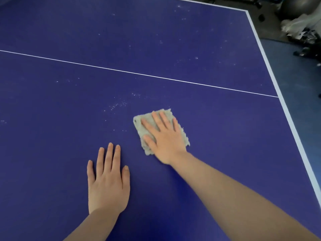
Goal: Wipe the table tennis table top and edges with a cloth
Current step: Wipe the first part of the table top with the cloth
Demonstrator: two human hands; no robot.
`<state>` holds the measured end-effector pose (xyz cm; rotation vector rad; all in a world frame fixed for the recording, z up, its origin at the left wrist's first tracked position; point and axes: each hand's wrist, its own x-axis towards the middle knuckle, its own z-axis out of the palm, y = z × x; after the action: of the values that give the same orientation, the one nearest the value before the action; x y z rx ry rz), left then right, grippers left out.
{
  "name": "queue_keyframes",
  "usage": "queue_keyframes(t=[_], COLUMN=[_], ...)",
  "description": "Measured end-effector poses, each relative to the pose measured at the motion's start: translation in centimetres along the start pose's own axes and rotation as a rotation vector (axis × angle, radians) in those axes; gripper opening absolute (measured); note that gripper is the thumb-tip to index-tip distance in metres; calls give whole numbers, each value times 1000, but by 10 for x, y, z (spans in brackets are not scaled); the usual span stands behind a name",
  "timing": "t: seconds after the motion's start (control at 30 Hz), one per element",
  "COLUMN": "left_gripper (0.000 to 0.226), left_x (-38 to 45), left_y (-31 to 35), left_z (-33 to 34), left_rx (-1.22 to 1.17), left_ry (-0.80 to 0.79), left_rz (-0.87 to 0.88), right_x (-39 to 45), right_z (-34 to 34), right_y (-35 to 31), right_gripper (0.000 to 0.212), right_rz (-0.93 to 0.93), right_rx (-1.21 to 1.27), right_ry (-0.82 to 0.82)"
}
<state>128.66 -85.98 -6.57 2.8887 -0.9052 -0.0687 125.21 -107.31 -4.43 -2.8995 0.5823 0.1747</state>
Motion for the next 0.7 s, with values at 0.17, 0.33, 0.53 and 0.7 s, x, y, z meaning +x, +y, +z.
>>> queue_keyframes(t=[0.17,0.33,0.53,0.7], left_gripper=[64,67,64,60], left_x=[0,2,-4,-30], left_y=[0,1,0,49], left_z=[-1,-5,-8,1], left_rx=[-13,-23,-13,3], left_ry=[-19,-48,-50,-48], left_rz=[-17,-22,120,320], right_x=[-26,-113,-105,-208], right_z=[-17,13,2,-4], right_y=[107,50,48,164], right_gripper=[56,61,58,56], right_rz=[649,595,136,1036], right_rx=[56,2,-21,139], right_ry=[12,123,-48,65])
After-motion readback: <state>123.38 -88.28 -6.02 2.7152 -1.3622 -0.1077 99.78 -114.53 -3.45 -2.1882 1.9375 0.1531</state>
